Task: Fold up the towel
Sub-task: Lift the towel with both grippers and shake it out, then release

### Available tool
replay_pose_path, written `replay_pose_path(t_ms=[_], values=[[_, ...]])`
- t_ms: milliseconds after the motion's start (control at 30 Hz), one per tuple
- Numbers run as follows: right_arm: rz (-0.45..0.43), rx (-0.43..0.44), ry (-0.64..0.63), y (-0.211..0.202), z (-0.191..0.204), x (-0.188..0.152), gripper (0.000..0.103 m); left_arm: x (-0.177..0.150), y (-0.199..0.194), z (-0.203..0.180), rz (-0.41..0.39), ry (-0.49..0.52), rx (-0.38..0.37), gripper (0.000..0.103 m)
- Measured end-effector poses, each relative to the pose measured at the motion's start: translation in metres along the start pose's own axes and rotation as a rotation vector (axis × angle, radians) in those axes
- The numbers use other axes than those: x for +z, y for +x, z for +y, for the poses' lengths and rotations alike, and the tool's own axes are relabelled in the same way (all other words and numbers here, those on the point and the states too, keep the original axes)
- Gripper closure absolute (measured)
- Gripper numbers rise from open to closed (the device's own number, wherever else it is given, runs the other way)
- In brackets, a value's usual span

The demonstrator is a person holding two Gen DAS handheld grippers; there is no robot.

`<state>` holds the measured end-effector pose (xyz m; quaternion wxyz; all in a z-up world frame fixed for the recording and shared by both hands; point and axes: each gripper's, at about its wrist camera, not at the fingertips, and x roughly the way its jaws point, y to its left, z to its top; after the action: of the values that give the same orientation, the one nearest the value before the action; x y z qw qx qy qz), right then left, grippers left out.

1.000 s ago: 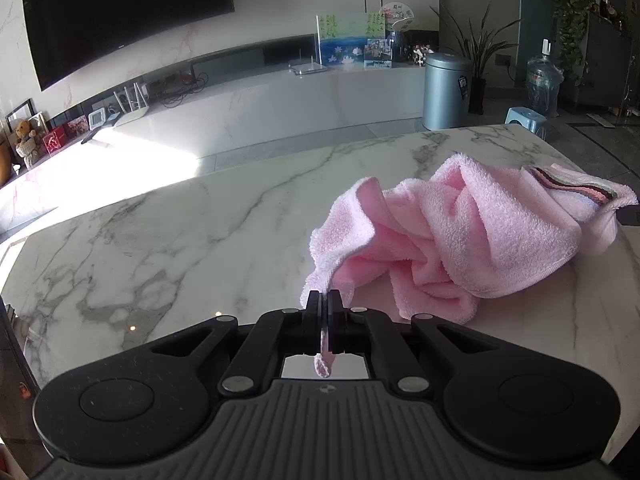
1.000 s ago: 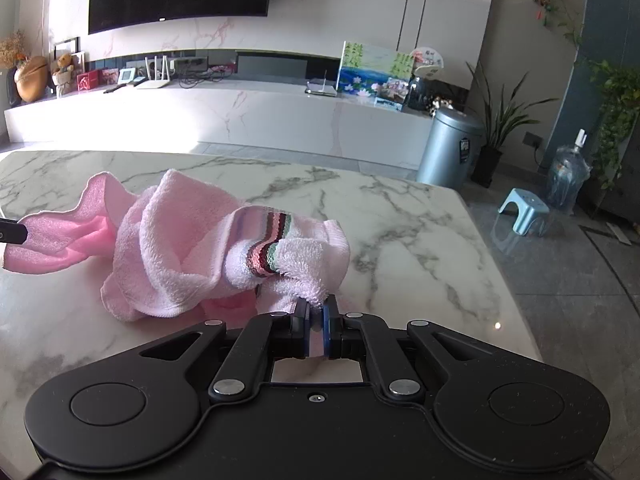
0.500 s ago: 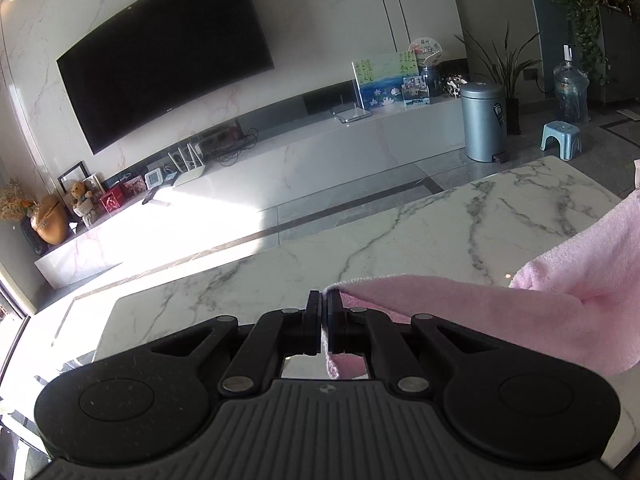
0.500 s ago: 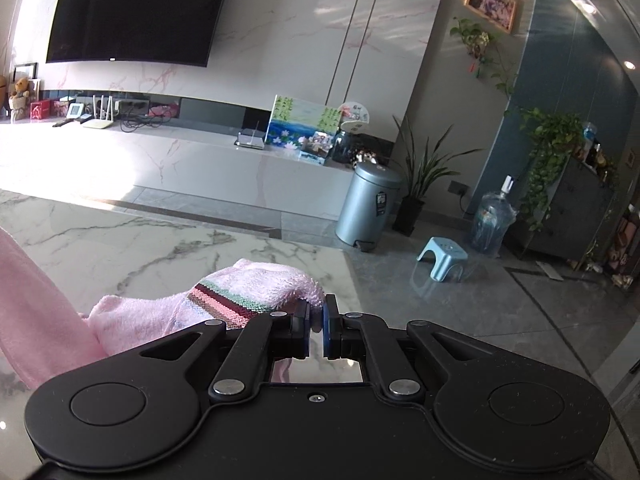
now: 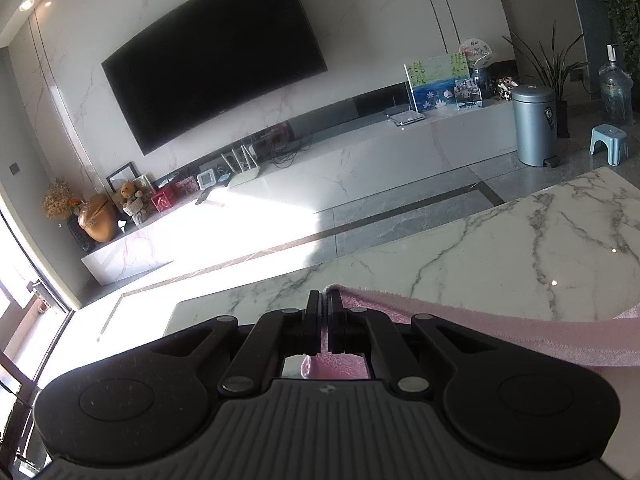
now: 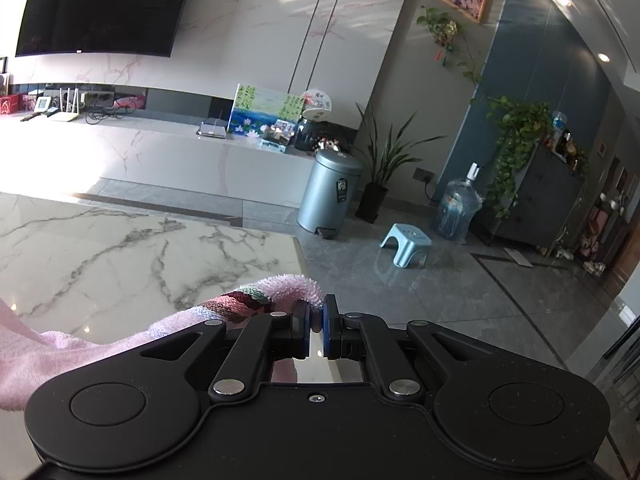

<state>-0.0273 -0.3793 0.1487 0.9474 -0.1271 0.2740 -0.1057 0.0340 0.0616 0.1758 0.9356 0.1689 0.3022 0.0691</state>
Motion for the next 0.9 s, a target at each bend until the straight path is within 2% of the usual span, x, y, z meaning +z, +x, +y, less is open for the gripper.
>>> replay_pose_path(t_ms=[167,367,533,733,833,900], values=[[0.058,-0.016,-0.018,0.041,0.005,0.004,0.099,0.009,0.034,0.005,0.043,-0.010,0.024,0.101],[0.123,-0.009,-0.054,0.094,0.016,0.010,0.099,0.017,0.085,-0.005,0.110,0.028,0.035,0.101],[0.171,0.007,-0.092,0.136,0.033,0.016,0.099,0.015,0.125,-0.022,0.170,0.038,0.007,0.098],[0.206,0.019,-0.113,0.168,0.047,0.015,0.097,0.002,0.150,-0.036,0.214,0.041,-0.031,0.095],[0.213,0.009,-0.116,0.176,0.049,0.014,0.084,0.001,0.154,-0.039,0.216,0.045,-0.034,0.087],[0.205,-0.001,-0.114,0.176,0.048,0.014,0.069,0.001,0.152,-0.039,0.218,0.045,-0.043,0.082]])
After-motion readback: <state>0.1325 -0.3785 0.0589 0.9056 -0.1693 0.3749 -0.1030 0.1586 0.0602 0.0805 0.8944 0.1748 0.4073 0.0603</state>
